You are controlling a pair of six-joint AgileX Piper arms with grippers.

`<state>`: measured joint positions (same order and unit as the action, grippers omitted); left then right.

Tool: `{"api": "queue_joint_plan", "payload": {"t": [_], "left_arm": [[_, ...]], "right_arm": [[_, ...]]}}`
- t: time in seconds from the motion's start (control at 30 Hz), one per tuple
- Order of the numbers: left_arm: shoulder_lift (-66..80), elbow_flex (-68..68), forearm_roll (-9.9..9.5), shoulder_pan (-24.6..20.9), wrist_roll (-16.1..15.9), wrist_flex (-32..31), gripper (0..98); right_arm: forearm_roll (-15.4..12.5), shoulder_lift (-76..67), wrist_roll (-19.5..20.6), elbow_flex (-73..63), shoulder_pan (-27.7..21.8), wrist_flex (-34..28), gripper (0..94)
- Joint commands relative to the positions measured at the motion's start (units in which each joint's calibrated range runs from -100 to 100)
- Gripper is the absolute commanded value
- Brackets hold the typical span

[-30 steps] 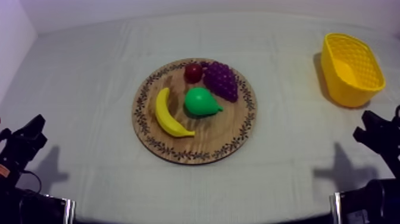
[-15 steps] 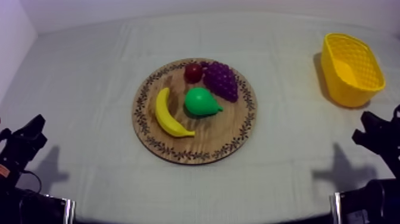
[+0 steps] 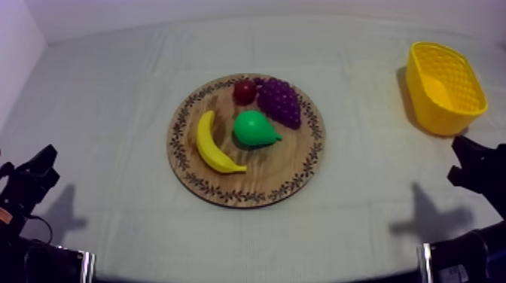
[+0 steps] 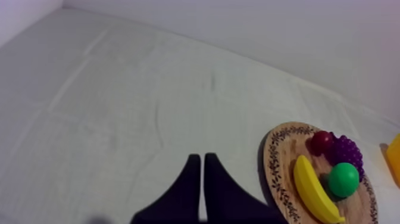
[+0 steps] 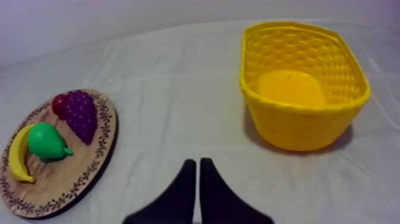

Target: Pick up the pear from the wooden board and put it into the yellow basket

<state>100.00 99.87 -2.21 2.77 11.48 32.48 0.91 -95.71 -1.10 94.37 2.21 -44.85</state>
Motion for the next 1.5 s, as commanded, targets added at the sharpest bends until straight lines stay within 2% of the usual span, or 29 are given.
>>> {"api": "queue_joint_plan", "payload": {"t": [0.0, 0.23, 0.4, 0.53, 0.67, 0.77, 0.93, 1.03, 1.1, 1.27, 1.4, 1.47], "left_arm": [[0.0, 0.0, -0.02, 0.0, 0.0, 0.0, 0.1], [0.0, 0.0, -0.02, 0.0, 0.0, 0.0, 0.1], [0.0, 0.0, -0.02, 0.0, 0.0, 0.0, 0.1], [0.0, 0.0, -0.02, 0.0, 0.0, 0.0, 0.1], [0.0, 0.0, -0.02, 0.0, 0.0, 0.0, 0.1], [0.0, 0.0, -0.02, 0.0, 0.0, 0.0, 0.1], [0.0, 0.0, -0.02, 0.0, 0.0, 0.0, 0.1], [0.0, 0.0, -0.02, 0.0, 0.0, 0.0, 0.1], [0.0, 0.0, -0.02, 0.0, 0.0, 0.0, 0.1], [0.0, 0.0, -0.02, 0.0, 0.0, 0.0, 0.1], [0.0, 0.0, -0.02, 0.0, 0.0, 0.0, 0.1], [0.0, 0.0, -0.02, 0.0, 0.0, 0.0, 0.1]], "right_arm": [[0.2, 0.7, 0.3, -1.0, 0.1, 0.5, 0.4], [-1.1, 9.8, -1.0, -9.6, -0.8, 2.4, 0.4], [-4.0, 19.7, -2.6, -20.9, -1.4, 1.4, 0.4], [-6.8, 27.7, -4.7, -31.8, -1.1, -3.1, 0.4], [-7.5, 36.4, -5.8, -42.5, -0.2, -8.4, 0.4], [-9.8, 43.4, -6.7, -50.3, -1.3, -14.6, 0.4], [-15.7, 53.7, -14.5, -58.0, -3.4, -22.1, 1.2], [-19.4, 58.8, -24.4, -59.9, -4.8, -25.6, 2.9], [-21.4, 61.7, -28.8, -60.7, -5.4, -26.9, 3.5], [-23.2, 66.8, -34.9, -62.5, -4.1, -29.2, 5.1], [-22.9, 69.3, -38.7, -64.4, -2.2, -32.9, 15.4], [-22.7, 70.2, -39.8, -65.4, -1.6, -34.9, 23.7]]}}
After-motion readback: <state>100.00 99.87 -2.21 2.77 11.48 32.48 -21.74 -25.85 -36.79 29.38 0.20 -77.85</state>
